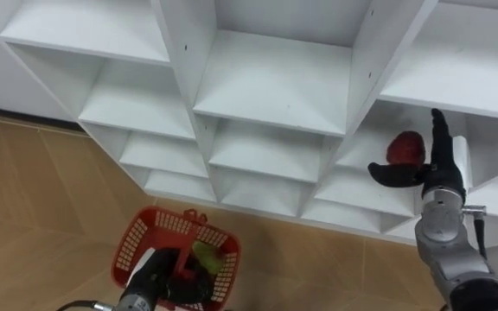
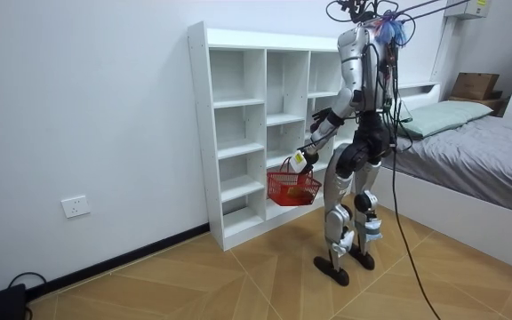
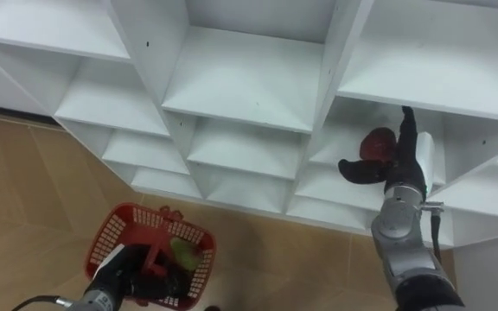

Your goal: Collect fruits from the closet

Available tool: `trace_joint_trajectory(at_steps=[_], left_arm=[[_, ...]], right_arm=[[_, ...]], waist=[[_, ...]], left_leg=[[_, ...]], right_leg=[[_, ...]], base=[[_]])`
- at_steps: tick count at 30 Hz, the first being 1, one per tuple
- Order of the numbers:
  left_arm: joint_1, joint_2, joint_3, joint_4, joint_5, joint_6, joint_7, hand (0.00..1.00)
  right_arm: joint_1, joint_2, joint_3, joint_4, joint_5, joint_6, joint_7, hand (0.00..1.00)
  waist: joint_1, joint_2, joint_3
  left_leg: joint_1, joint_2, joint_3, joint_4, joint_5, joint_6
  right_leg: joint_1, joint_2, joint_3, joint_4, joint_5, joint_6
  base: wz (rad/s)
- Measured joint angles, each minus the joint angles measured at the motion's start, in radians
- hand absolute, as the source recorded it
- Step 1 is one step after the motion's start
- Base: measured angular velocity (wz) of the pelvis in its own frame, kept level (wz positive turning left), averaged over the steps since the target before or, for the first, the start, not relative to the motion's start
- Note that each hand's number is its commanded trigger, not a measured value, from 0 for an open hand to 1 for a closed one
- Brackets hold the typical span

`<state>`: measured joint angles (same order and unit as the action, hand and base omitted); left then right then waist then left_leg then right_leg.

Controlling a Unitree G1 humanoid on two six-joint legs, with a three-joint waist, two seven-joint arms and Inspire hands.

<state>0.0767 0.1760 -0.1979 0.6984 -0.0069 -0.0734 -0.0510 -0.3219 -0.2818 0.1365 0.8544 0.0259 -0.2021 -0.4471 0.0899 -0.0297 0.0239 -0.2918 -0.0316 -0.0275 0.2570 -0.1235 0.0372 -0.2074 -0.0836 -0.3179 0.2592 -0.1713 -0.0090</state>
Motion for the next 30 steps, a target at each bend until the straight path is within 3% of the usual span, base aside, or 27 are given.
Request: trace_joint_trajectory(at_steps=[27, 30], left_arm=[[0.002, 0.001, -0.001, 0.0, 0.001, -0.016, 0.001, 1.0], [0.004, 0.0, -0.001, 0.01, 0.001, -0.015, 0.0, 1.0]], right_arm=[[0.002, 0.0, 0.0, 0.075, 0.002, -0.016, 0.015, 0.0], [0.0, 0.0, -0.001, 0.081, 0.0, -0.016, 0.015, 0.0]], waist=[[0.003, 0.005, -0.002], [0.003, 0.013, -0.0011]], left_leg=[[0.003, 0.003, 0.002, 0.001, 0.002, -0.001], [0.003, 0.003, 0.002, -0.001, 0.002, -0.002]], right_leg=[[0.001, 0.009, 0.007, 0.002, 0.003, -0.005], [0.0, 0.01, 0.008, 0.002, 0.004, -0.006]], base=[[0.0], [0.0]])
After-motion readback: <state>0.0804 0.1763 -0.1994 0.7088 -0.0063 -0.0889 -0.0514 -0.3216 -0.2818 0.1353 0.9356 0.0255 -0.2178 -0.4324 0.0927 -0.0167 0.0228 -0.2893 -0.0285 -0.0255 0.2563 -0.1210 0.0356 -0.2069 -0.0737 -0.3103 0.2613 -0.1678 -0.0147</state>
